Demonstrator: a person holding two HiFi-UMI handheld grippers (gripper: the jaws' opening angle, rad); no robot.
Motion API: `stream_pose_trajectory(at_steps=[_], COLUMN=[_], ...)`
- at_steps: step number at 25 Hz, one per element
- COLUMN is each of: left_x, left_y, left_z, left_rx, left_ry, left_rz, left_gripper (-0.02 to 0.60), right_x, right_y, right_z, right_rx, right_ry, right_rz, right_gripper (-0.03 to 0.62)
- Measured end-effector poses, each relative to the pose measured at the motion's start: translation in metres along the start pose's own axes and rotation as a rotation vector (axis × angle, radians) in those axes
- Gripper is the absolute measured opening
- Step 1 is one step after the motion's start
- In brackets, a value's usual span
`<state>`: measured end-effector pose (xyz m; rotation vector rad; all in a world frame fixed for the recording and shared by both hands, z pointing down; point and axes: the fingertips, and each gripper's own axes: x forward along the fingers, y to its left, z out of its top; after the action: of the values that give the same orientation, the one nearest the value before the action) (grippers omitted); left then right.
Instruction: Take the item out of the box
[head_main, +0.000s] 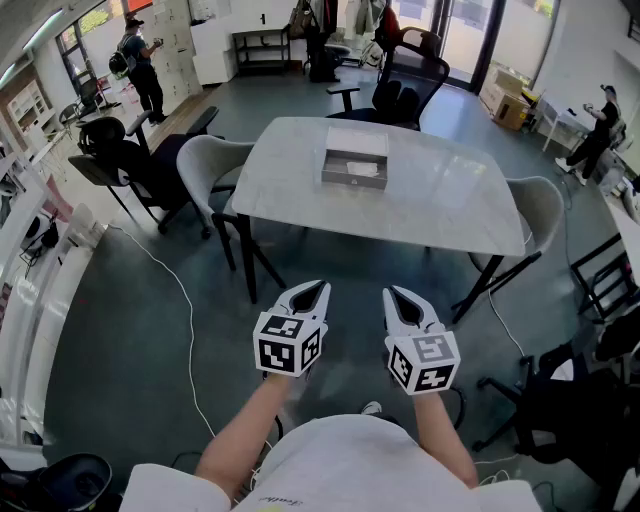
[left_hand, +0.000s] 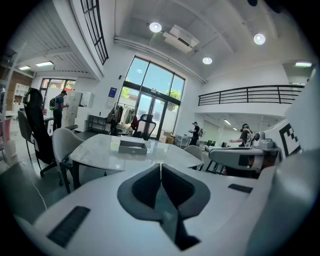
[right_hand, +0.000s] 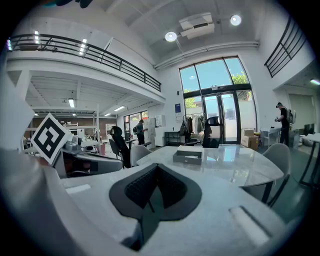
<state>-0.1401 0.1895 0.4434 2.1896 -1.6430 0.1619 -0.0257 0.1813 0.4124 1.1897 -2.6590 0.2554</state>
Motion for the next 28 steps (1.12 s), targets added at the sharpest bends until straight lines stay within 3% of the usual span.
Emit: stream_pose_trajectory(at_steps=[13, 28], left_x=[0.041, 0.180], left_y=[0.010, 0.036], left_z=[0.002, 0.044], left_rx=[-0.002, -0.024], left_ry=[0.036, 0.071], left_rz=[0.027, 0.125], left_gripper=[0.015, 0.015], right_x=[0.034, 0.145], right_y=[-0.037, -0.148], right_z=[-0.009, 0.007], right_rx=[0.042, 0.090], right_ry=[0.024, 0.057], right_rz=[0.022, 0.127], right_gripper=[0.005, 0.005])
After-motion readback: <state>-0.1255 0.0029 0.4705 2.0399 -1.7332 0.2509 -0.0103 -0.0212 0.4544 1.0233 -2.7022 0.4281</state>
